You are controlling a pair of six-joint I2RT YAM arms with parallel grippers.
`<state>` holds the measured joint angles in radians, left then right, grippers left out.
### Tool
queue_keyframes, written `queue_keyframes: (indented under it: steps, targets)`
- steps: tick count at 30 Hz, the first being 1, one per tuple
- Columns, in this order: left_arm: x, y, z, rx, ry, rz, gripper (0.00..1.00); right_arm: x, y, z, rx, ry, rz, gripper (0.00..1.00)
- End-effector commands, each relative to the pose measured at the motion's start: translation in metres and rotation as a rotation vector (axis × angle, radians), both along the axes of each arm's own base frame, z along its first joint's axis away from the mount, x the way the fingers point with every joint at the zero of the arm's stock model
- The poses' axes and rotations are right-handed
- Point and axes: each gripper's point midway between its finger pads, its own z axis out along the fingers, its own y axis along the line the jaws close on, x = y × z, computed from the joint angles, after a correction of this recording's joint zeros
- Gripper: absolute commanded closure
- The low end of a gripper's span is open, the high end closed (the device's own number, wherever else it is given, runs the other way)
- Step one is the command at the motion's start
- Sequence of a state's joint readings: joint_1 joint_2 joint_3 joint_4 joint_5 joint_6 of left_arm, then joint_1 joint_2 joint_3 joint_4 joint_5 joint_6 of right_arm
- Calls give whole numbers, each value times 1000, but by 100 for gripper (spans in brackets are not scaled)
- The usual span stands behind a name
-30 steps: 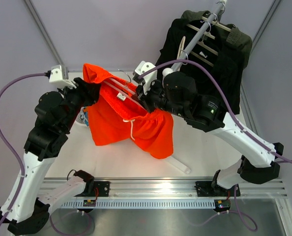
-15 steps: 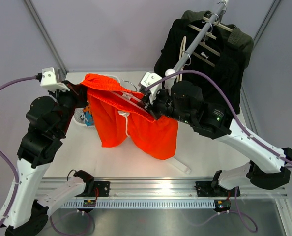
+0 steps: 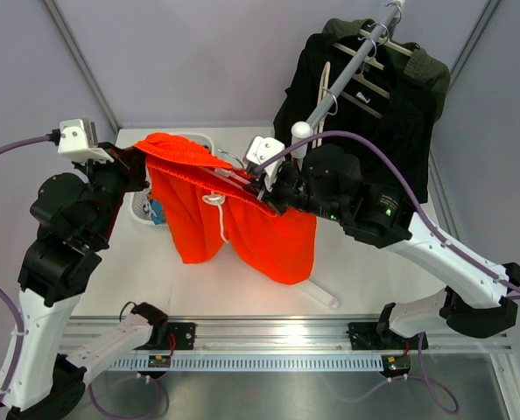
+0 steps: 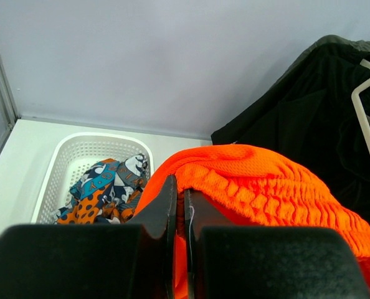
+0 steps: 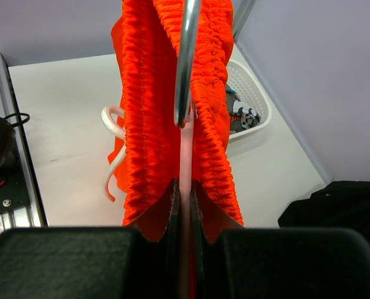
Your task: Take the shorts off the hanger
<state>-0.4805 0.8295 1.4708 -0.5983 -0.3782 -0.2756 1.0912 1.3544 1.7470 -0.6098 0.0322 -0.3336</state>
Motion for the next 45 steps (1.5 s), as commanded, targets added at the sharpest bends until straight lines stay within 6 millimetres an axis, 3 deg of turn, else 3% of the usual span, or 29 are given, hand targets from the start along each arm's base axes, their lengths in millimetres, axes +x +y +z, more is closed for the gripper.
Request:
queue_keyframes:
  steps: [1, 7, 10, 16, 20, 24, 29, 32, 34, 36, 37, 38, 40, 45]
  targets:
    - [-12, 42, 56, -69, -162, 185, 100, -10, -8, -9, -93, -15, 50, 100]
    - [-20, 37, 66, -102, -186, 137, 100, -9, -5, -25, -148, -8, 56, 100]
    - [-22, 35, 64, -101, -179, 122, 100, -3, -6, -20, -134, -14, 24, 100]
    - [-16, 59, 37, 9, -101, 264, 100, -11, -15, 5, -75, -76, 51, 100]
    - [-7, 65, 20, 69, -44, 324, 100, -30, -22, 7, -107, -108, 159, 100]
    - [3, 61, 16, 99, -3, 325, 100, -43, -28, 2, -142, -136, 237, 100]
    - [12, 51, 9, 127, 44, 294, 100, -50, -33, -3, -163, -150, 274, 100]
    - [10, 46, -2, 111, 61, 261, 100, -51, -37, 19, -71, -126, 225, 100]
    - [11, 38, -25, 113, 95, 222, 100, -48, -39, 34, -2, -87, 180, 100]
    - [2, 33, -32, 85, 77, 169, 100, -44, -40, 53, 66, -69, 144, 100]
    - [3, 28, -50, 93, 105, 143, 100, -39, -41, 59, 102, -39, 108, 100]
    - [-5, 23, -50, 75, 86, 95, 100, -37, -41, 69, 132, -36, 95, 100]
    - [-7, 15, -67, 72, 106, 47, 100, -29, -35, 70, 160, -1, 51, 100]
    - [-17, -11, -78, 34, 89, -109, 100, -17, -17, 67, 189, 54, 10, 100]
